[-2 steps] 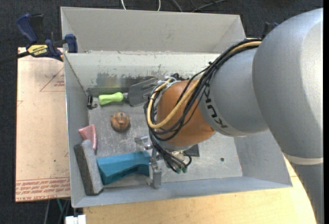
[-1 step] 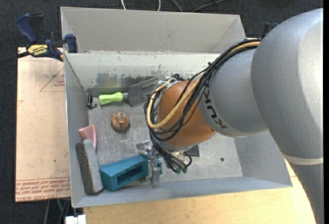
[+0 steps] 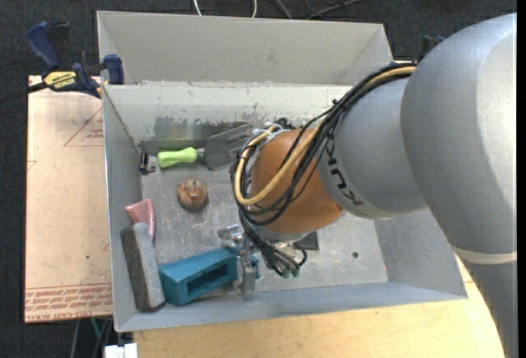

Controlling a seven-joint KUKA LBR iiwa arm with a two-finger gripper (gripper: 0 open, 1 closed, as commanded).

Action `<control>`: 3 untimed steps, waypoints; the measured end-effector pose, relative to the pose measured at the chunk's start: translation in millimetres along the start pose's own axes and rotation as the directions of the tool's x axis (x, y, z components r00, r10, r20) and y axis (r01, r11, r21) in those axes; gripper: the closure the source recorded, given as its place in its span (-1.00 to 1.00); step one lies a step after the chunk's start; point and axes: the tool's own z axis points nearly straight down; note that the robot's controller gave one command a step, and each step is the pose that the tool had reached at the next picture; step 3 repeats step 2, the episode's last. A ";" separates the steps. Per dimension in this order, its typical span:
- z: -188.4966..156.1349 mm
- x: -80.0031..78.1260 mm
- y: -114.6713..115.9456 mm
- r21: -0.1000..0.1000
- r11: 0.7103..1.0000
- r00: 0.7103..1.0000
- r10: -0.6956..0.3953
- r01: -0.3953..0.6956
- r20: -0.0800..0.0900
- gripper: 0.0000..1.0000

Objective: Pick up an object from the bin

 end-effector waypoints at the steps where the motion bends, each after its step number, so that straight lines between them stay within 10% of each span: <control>1: -66.0 0.9 2.3 0.002 1.000 1.000 -0.002 0.002 -0.014 1.00; 2: -141.6 -13.4 8.6 0.002 1.000 1.000 -0.001 0.001 -0.014 1.00; 3: -141.6 -13.4 8.6 0.002 1.000 1.000 -0.001 0.001 -0.014 1.00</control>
Offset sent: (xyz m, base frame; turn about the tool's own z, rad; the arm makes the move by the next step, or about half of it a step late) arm 0.0175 0.0164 0.1844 -0.0014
